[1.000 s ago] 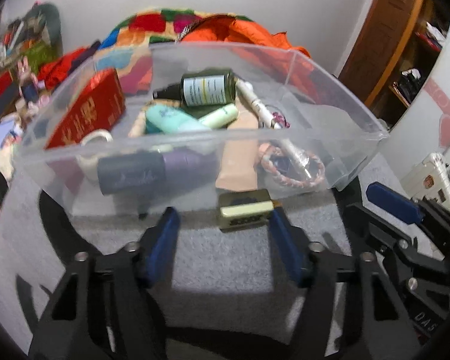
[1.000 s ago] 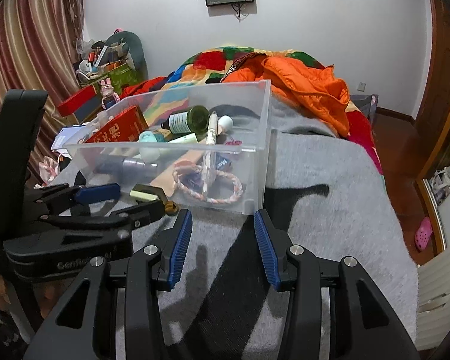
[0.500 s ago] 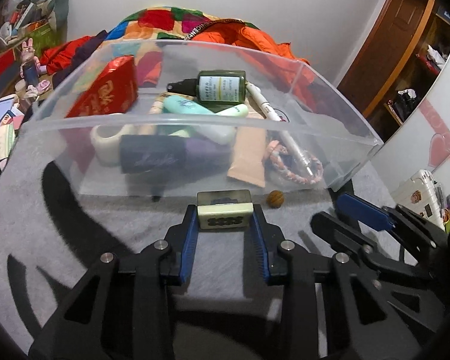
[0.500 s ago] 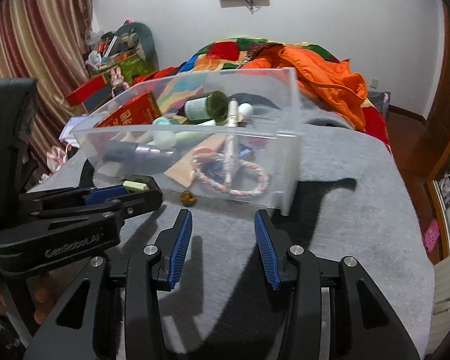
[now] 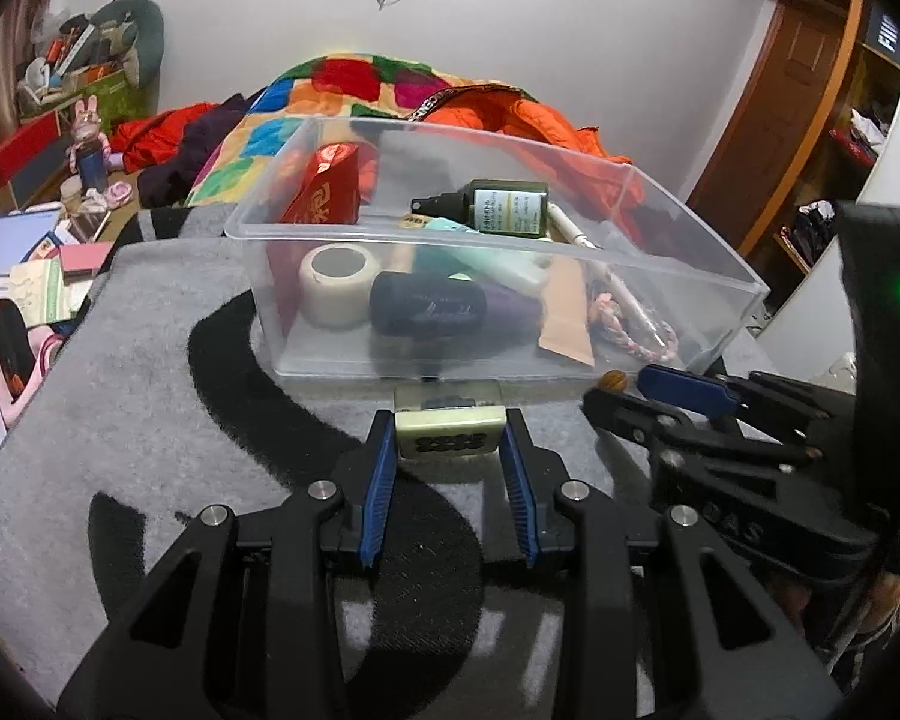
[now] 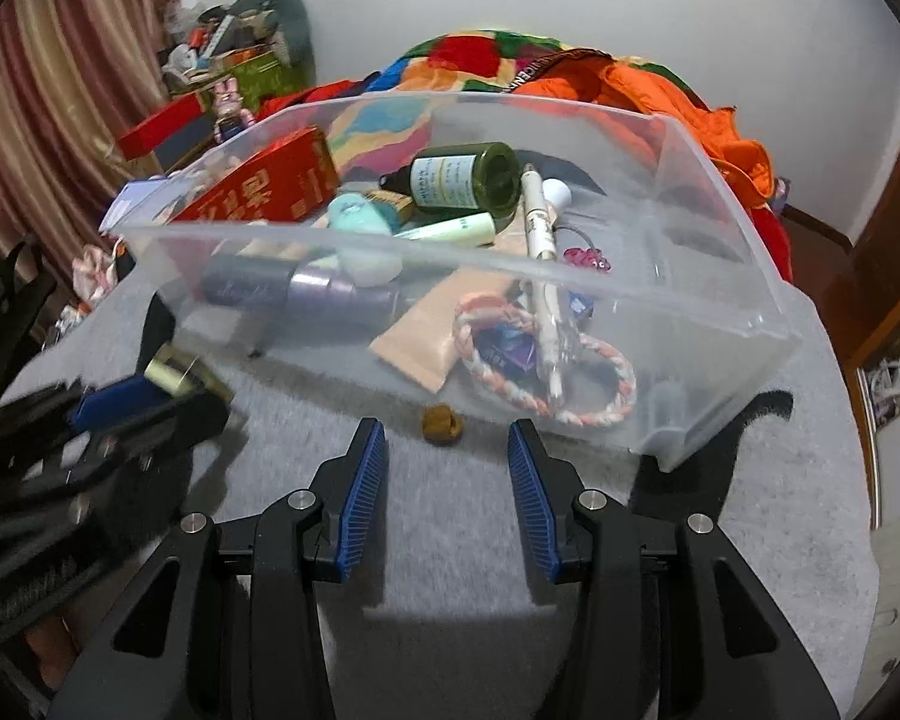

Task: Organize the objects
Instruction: 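Grasp the brown walnut with the right gripper while the left lifts the block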

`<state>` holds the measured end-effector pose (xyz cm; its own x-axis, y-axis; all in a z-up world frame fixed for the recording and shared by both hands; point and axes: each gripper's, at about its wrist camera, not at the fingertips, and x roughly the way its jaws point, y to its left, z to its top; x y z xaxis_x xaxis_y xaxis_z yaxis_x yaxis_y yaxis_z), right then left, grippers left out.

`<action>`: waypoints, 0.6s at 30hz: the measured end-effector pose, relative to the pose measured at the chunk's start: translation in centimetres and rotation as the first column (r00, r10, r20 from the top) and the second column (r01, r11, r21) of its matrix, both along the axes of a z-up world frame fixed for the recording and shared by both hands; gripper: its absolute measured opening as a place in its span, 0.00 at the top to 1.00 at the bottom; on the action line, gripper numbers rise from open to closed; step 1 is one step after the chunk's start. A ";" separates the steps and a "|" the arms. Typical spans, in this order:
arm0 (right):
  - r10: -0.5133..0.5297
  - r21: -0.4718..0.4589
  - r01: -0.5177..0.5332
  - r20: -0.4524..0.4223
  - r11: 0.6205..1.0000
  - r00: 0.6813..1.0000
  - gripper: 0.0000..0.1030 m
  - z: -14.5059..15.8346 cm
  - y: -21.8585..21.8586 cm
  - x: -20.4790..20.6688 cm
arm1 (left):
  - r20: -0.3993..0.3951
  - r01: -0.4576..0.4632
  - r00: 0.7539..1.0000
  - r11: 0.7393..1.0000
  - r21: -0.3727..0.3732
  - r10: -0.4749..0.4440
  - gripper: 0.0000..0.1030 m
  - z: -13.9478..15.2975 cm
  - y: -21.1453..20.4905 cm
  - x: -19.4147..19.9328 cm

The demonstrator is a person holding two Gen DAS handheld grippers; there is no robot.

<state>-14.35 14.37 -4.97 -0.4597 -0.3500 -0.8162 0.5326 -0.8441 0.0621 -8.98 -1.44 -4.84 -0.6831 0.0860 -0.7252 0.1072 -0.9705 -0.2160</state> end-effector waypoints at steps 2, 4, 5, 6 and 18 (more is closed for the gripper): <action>-0.010 0.013 0.010 -0.006 1.000 1.000 0.72 -0.1 -0.2 -0.1 | -0.010 0.012 1.000 1.000 -0.014 -0.012 0.67 0.1 0.4 0.2; -0.004 0.016 0.004 -0.015 1.000 1.000 0.84 -0.1 -0.3 0.2 | -0.018 0.022 1.000 0.999 -0.024 -0.022 0.67 0.3 0.7 0.3; -0.004 0.015 0.005 -0.017 1.000 1.000 0.86 0.0 -0.3 0.2 | -0.020 0.026 0.999 0.999 -0.025 -0.026 0.67 0.3 0.8 0.4; -0.004 0.012 0.005 -0.018 1.000 1.000 0.88 0.0 -0.2 0.3 | -0.020 0.029 0.999 0.999 -0.022 -0.029 0.67 0.3 0.9 0.4; 0.014 -0.082 -0.022 -0.087 0.996 0.996 0.88 2.1 0.8 2.0 | -0.066 0.038 0.997 0.999 -0.036 -0.040 0.67 2.4 0.9 0.7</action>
<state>-12.36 15.14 -2.85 -0.5203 -0.4237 -0.7414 0.5540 -0.8282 0.0845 -8.29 -0.56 -2.45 -0.7266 0.0892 -0.6812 0.0556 -0.9807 -0.1877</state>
